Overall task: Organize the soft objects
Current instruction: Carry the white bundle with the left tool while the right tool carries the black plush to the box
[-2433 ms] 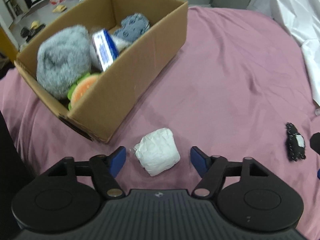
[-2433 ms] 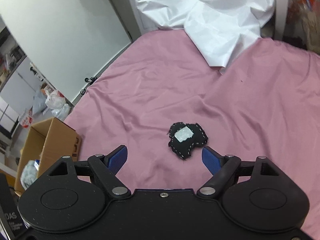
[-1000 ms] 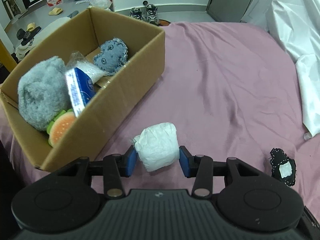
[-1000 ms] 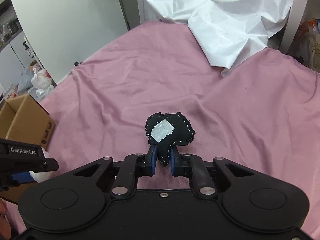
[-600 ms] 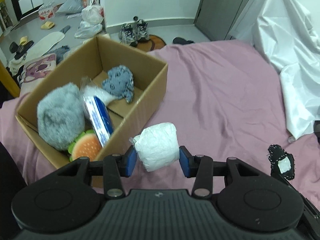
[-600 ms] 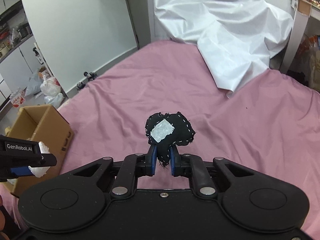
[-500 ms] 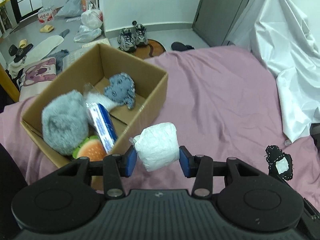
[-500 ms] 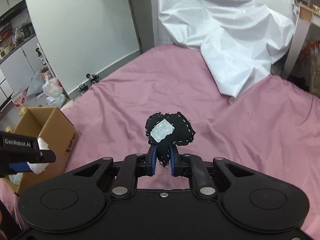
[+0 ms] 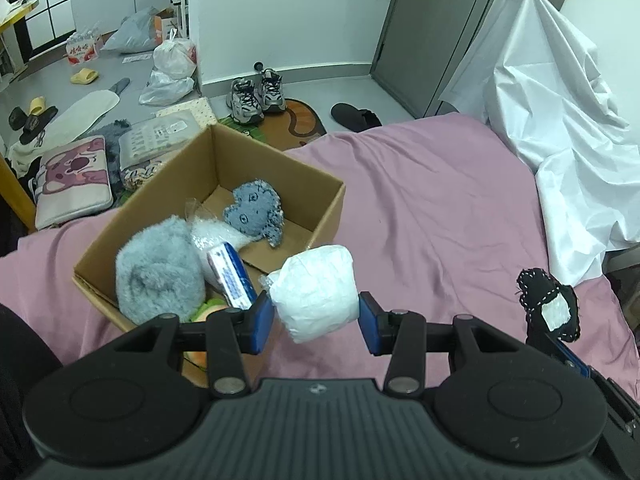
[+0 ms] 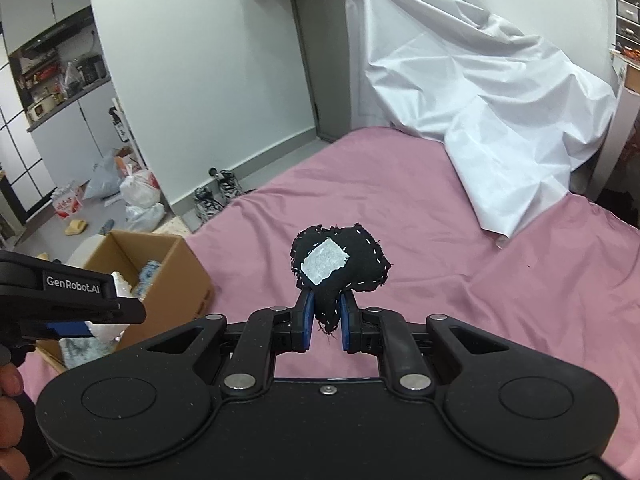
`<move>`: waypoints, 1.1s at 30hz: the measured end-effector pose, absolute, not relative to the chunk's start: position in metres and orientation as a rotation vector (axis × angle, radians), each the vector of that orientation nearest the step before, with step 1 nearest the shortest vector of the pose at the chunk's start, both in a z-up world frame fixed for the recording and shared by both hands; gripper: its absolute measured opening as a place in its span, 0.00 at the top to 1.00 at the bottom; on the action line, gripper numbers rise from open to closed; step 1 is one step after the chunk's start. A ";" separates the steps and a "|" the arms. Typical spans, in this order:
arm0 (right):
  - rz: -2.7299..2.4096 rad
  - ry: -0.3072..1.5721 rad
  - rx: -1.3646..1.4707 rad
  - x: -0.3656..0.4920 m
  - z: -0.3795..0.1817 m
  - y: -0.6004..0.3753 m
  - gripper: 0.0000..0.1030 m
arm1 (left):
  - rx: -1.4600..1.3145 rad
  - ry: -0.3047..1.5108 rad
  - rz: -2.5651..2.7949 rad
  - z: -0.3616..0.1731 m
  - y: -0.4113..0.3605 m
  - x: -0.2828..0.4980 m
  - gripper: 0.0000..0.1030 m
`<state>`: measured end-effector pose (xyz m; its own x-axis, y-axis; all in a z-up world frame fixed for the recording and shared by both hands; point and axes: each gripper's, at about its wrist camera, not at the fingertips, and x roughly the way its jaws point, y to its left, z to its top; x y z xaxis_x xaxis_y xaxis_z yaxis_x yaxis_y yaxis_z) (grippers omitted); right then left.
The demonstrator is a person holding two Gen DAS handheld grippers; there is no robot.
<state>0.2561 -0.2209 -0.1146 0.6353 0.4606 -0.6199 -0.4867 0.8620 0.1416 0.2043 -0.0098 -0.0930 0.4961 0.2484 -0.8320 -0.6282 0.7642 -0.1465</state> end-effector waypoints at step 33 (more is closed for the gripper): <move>0.611 0.630 -0.045 0.215 -0.090 -0.148 0.86 | -0.465 0.879 0.487 -0.074 0.090 0.168 0.57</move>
<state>0.2147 -0.1484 -0.0897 0.6388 0.5220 -0.5652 -0.5486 0.8241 0.1412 0.1685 0.0900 -0.0744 0.5443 0.2094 -0.8123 -0.5780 0.7954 -0.1823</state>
